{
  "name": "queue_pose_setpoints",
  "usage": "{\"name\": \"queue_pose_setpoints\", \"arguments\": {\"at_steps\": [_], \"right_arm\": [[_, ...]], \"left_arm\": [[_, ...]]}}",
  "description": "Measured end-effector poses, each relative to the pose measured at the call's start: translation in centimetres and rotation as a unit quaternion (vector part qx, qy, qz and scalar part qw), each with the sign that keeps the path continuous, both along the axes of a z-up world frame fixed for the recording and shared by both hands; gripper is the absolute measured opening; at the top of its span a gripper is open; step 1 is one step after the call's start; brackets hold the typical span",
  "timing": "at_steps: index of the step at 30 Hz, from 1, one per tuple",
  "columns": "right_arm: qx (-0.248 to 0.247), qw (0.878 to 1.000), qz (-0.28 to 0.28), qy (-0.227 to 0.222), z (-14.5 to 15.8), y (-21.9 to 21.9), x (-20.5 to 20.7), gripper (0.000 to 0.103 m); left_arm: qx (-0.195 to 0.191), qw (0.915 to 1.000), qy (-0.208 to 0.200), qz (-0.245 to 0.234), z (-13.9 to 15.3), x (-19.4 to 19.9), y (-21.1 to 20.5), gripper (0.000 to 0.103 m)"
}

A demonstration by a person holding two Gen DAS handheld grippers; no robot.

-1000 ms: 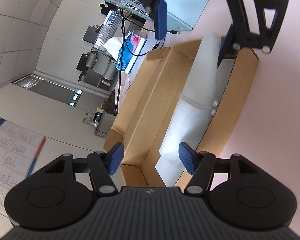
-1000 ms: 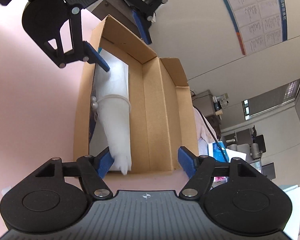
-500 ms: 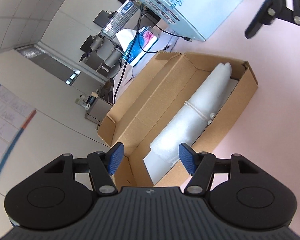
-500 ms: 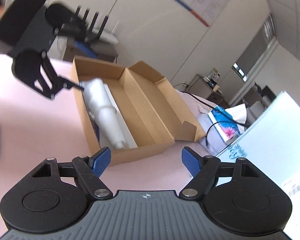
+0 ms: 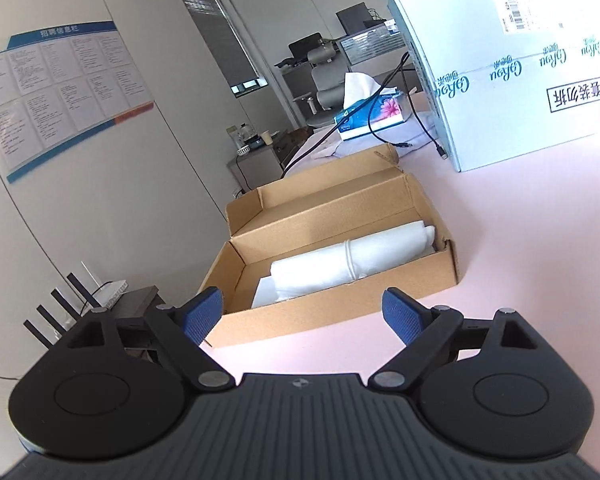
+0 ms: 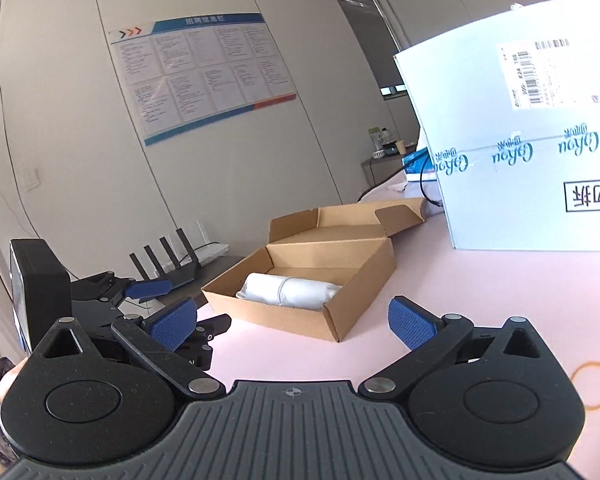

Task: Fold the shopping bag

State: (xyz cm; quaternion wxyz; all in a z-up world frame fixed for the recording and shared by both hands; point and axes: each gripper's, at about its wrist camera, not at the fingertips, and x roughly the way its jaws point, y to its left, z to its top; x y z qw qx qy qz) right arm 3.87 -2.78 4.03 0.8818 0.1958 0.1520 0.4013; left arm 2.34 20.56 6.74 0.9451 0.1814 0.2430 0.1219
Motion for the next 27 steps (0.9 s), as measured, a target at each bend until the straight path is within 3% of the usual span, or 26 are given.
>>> {"name": "queue_pose_setpoints", "arguments": {"at_steps": [5, 9, 14, 18, 21, 24, 27], "right_arm": [[0.032, 0.999, -0.011, 0.010, -0.9, -1.7, -0.9, 0.103], [0.043, 0.999, -0.016, 0.014, -1.6, -2.9, -2.2, 0.103], [0.045, 0.999, -0.014, 0.008, -2.0, -3.7, -3.5, 0.103], [0.055, 0.998, -0.006, 0.006, -2.1, -4.0, -3.9, 0.103], [0.063, 0.998, 0.002, 0.015, -2.3, -4.0, -4.0, 0.103], [0.069, 0.997, 0.003, 0.015, -2.5, -4.3, -4.2, 0.103], [0.082, 0.997, -0.002, 0.017, -2.8, -5.1, -4.4, 0.103]], "left_arm": [[-0.029, 0.9992, -0.025, 0.014, 0.4, -1.5, -1.4, 0.103], [-0.056, 0.9978, -0.035, 0.008, 0.7, -2.4, -2.3, 0.103], [-0.004, 0.9976, -0.065, 0.024, 0.2, -3.1, -4.0, 0.103], [-0.016, 0.9978, -0.058, 0.030, 0.5, -3.1, -4.2, 0.103], [-0.002, 0.9980, -0.055, 0.031, 0.2, -2.8, -4.4, 0.103], [0.016, 0.9972, -0.066, 0.031, -0.1, -3.1, -5.0, 0.103], [0.000, 0.9960, -0.088, 0.012, -0.2, -3.9, -5.2, 0.103]]}}
